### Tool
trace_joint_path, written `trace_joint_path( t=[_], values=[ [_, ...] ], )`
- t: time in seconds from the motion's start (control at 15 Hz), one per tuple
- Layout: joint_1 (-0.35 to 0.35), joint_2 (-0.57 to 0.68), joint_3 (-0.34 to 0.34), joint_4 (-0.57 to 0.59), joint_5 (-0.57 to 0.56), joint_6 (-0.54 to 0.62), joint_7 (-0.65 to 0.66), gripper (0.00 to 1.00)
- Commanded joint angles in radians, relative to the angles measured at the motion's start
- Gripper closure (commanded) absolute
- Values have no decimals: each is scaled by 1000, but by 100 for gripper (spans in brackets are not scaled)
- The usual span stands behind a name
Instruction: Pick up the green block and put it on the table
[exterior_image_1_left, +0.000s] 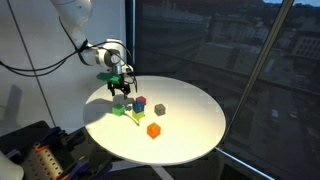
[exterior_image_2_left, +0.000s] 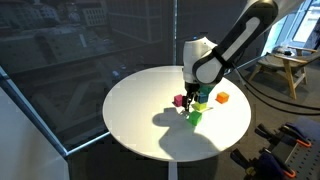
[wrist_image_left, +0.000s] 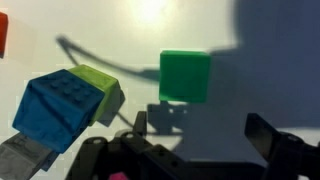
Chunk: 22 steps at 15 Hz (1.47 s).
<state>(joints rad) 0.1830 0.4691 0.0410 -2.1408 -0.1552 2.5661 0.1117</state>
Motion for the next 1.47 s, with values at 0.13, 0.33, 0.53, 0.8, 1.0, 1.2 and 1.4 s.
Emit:
trace_joint_path(
  t=[0.13, 0.33, 0.53, 0.8, 1.0, 1.2, 1.4],
  values=[
    [-34, -153, 11, -76, 65, -85, -2, 0],
    [-53, -216, 7, -104, 95, -118, 4, 0],
    [-75, -273, 1, -130, 123, -141, 16, 0],
    [-90, -333, -1, -153, 144, -183, 49, 0],
    [-89, -361, 2, -162, 147, -219, 76, 0],
    [-91, -333, 4, -142, 130, -213, 61, 0],
    [-91, -343, 5, -150, 130, -217, 62, 0]
  ],
)
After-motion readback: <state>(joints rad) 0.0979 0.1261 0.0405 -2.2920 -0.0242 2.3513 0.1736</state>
